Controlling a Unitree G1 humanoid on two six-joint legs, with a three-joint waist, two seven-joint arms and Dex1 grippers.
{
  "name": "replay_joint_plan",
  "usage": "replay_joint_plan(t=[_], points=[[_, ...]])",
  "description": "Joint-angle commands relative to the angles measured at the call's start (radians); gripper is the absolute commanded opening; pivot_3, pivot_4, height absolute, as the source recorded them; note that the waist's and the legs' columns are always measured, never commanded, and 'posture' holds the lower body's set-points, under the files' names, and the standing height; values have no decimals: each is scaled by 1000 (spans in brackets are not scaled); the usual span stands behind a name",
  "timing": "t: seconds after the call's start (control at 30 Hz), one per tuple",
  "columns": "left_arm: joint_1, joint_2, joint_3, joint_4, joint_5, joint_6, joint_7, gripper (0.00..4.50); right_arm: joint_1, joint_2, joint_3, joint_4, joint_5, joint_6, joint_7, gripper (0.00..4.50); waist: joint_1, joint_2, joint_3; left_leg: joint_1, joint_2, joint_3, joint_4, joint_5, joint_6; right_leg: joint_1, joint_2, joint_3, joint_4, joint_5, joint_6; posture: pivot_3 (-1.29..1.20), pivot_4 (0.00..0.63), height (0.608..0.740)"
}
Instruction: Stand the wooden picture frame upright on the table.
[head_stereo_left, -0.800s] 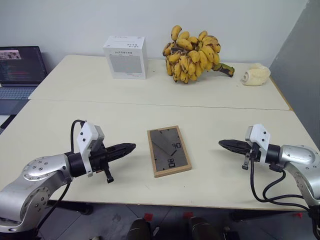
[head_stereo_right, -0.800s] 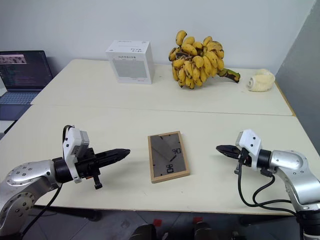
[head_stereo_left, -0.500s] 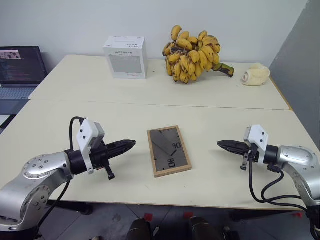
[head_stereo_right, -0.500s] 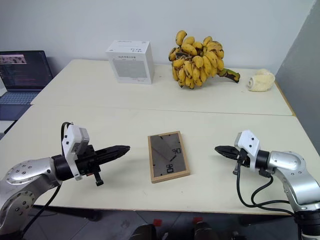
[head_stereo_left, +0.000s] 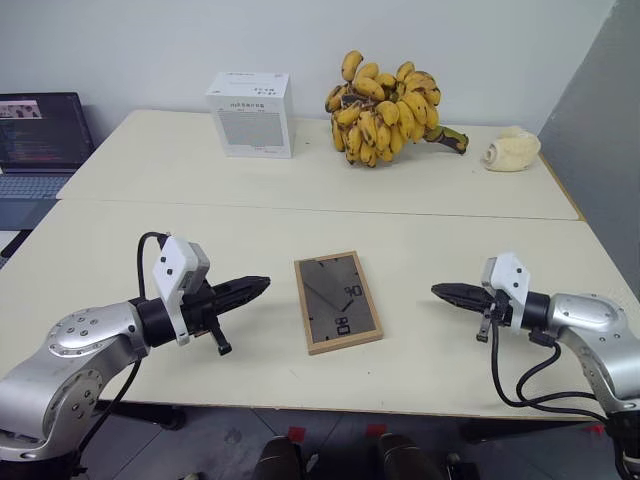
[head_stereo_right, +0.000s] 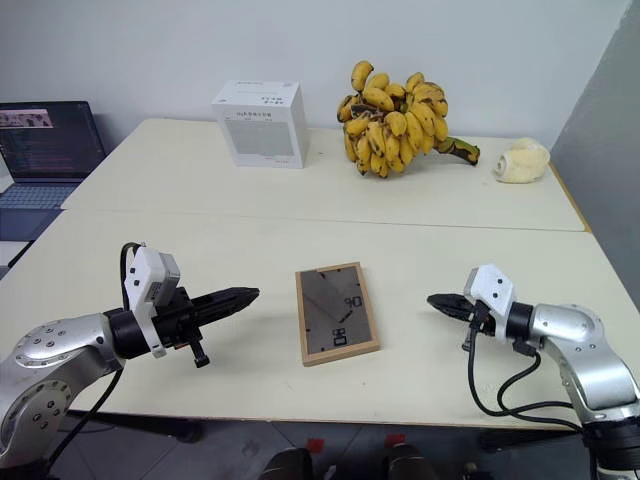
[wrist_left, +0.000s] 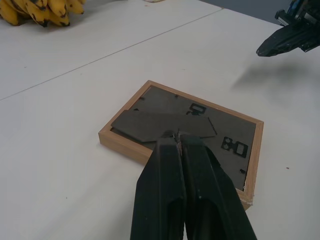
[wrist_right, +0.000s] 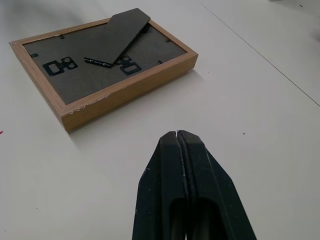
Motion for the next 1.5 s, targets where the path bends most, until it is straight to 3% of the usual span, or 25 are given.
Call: replay_joint_plan(t=[0.03, 0.33, 0.53, 0.8, 1.2, 1.4, 1.5], points=[[-15, -4, 15, -3, 7, -12, 13, 33, -3, 5, -18, -5, -18, -30, -20, 25, 0, 0, 0, 0, 0, 0, 0, 0, 0, 0, 0, 0, 0, 0, 0, 0, 150, 740], [-50, -71, -53, 134, 109, -2, 107, 33, -18, 30, 42, 70, -183, -166, -100, 25, 0, 0, 0, 0, 0, 0, 1, 0, 0, 0, 0, 0, 1, 0, 0, 0, 150, 740], [-179, -149, -275, 347, 285, -34, 131, 33, -64, 63, 144, 197, -341, -358, -146, 25, 0, 0, 0, 1, -1, 0, 2, 0, 0, 2, 0, 0, 1, 2, 1, 0, 150, 740], [-338, -272, -435, 523, 395, -115, 60, 33, -93, 98, 190, 326, -409, -509, -178, 25, 14, 1, 0, 0, -1, -1, 3, 0, 0, 2, 0, 0, 2, 3, 2, 0, 150, 740], [-466, -384, -493, 626, 460, -156, -12, 33, -69, 156, 207, 239, -354, -489, -156, 25, 28, 1, 0, 0, -2, -1, 6, 1, 0, 2, 0, 0, 6, 3, 2, 0, 150, 740], [-456, -376, -474, 598, 458, -124, -27, 33, -60, 169, 196, 194, -374, -439, -189, 25, 24, 1, 0, 1, -2, -1, 6, 1, 0, 1, 0, 0, 9, 3, 2, 0, 150, 740], [-437, -315, -441, 527, 415, -15, -58, 33, -55, 153, 188, 184, -380, -427, -189, 25, 23, 1, 0, 1, -2, -1, 6, 1, 0, 1, 0, 0, 10, 3, 2, 0, 150, 740]])
